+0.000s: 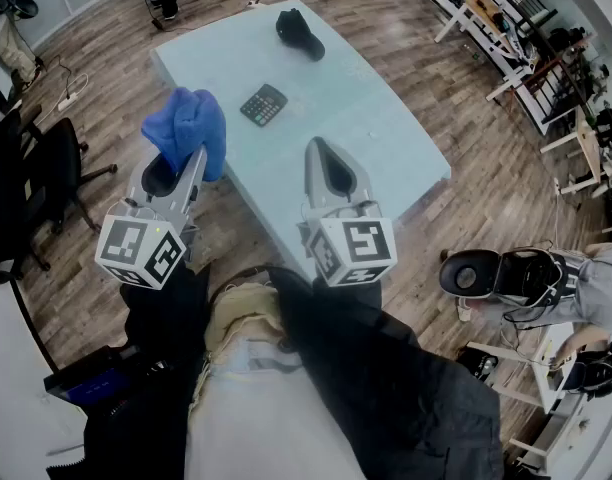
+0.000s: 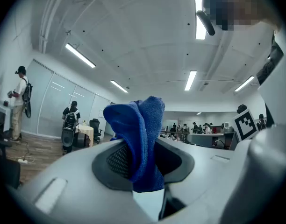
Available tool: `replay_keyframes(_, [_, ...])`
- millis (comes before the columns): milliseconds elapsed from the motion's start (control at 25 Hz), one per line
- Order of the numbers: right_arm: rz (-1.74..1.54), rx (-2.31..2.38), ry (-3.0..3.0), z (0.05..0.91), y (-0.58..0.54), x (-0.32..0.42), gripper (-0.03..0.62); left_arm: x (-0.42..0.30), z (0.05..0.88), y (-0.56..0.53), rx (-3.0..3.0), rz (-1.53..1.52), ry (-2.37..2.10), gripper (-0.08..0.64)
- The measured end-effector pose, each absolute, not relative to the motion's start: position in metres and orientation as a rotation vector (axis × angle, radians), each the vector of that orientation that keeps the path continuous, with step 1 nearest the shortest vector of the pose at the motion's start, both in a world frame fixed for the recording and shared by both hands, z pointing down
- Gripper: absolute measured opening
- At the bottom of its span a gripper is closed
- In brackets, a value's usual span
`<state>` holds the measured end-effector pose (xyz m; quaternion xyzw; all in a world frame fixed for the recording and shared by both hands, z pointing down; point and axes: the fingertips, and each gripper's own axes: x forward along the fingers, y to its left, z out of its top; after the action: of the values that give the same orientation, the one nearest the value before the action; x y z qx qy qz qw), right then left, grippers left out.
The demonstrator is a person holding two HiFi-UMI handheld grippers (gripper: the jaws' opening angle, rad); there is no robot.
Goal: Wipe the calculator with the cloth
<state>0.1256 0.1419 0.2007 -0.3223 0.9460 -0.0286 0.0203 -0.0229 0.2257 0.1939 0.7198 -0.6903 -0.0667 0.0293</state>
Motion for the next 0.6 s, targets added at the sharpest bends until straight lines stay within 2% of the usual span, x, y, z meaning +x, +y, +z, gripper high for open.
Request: replay_keyframes(600, [-0.114, -0.979, 3.004, 0.221, 0.148, 0.116, -0.003, -0.019, 0.205, 0.227, 2.219, -0.166, -2.124, 0.127])
